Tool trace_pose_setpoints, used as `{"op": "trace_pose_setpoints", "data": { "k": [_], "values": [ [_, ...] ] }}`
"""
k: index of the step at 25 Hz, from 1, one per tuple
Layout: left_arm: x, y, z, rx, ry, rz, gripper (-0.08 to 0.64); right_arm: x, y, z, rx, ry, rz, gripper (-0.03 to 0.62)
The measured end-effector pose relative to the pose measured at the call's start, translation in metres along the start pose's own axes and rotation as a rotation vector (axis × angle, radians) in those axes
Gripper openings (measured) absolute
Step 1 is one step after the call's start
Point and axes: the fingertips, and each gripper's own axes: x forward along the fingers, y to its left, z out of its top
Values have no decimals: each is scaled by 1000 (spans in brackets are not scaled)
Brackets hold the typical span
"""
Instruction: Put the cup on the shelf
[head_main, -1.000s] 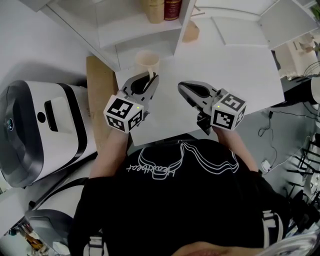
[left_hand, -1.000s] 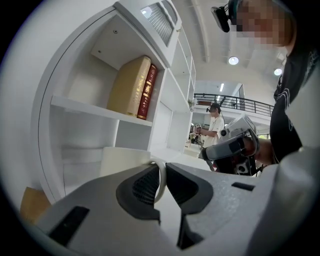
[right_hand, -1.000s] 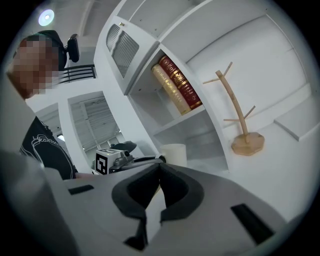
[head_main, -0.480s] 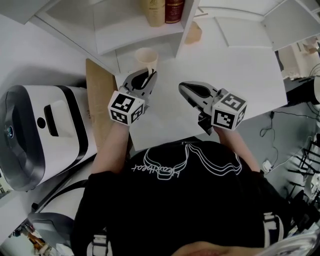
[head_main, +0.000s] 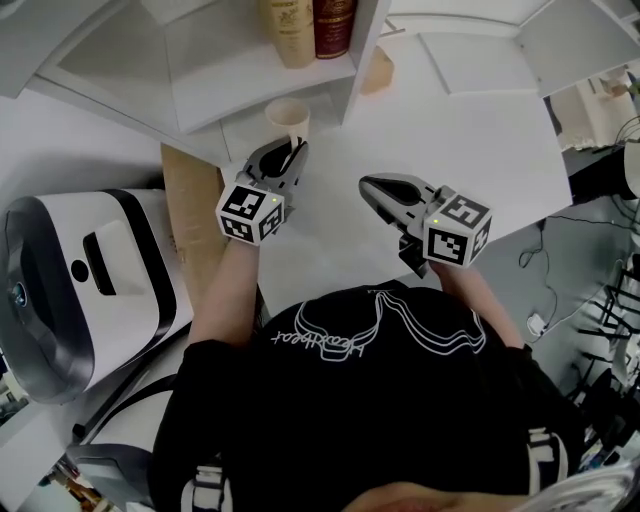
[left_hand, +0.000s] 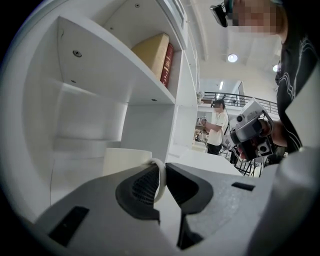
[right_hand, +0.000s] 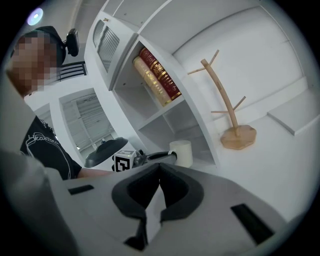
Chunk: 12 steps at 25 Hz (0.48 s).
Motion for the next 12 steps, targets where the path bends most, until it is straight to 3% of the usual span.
{"op": "trace_pose_setpoints", "data": {
  "k": [12],
  "values": [
    [2,21,-9,-49,-31,3,35,5,-16,-6,32,19,-9,6]
  ]
}}
